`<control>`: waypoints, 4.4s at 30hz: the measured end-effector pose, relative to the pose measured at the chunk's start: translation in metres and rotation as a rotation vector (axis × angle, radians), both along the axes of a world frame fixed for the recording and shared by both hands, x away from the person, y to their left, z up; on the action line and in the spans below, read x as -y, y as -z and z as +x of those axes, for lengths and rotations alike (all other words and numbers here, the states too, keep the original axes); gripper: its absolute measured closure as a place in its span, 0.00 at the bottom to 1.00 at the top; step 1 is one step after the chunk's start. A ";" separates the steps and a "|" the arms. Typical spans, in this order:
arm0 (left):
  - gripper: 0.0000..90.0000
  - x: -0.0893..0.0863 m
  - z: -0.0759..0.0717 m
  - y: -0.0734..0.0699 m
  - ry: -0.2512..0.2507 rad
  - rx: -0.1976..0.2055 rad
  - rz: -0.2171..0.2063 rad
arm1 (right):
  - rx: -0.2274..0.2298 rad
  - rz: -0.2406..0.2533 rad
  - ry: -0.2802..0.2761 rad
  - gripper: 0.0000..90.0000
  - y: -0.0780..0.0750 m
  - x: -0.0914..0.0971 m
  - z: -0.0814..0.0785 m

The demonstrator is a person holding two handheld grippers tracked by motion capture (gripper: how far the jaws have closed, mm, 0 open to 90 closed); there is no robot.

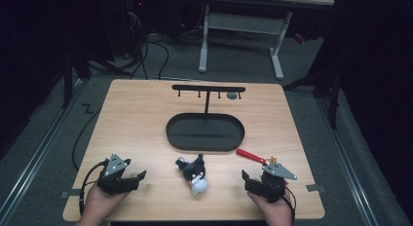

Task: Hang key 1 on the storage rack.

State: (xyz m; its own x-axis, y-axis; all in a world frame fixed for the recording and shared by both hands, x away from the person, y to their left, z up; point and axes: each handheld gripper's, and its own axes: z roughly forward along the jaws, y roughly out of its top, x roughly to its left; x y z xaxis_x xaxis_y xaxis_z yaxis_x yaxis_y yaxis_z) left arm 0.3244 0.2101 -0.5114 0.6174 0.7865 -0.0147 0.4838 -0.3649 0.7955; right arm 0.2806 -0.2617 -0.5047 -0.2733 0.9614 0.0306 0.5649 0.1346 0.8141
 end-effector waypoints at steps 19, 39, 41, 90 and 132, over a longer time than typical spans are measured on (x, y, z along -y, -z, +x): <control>0.31 -0.007 -0.002 0.000 -0.007 -0.001 -0.021 | -0.013 -0.010 -0.034 0.19 0.005 -0.007 0.004; 0.36 0.006 0.001 0.000 0.039 0.006 -0.012 | -0.015 -0.004 -0.046 0.31 0.001 0.023 -0.004; 0.36 0.007 0.001 0.000 0.043 0.004 -0.010 | -0.013 -0.006 -0.039 0.32 -0.001 0.030 -0.006; 0.36 0.008 0.001 0.001 0.097 0.010 -0.010 | -0.432 -0.314 -0.088 0.44 -0.031 0.055 0.016; 0.36 0.007 0.002 0.003 0.110 -0.001 -0.003 | -0.664 -0.276 -0.091 0.65 -0.015 0.079 0.064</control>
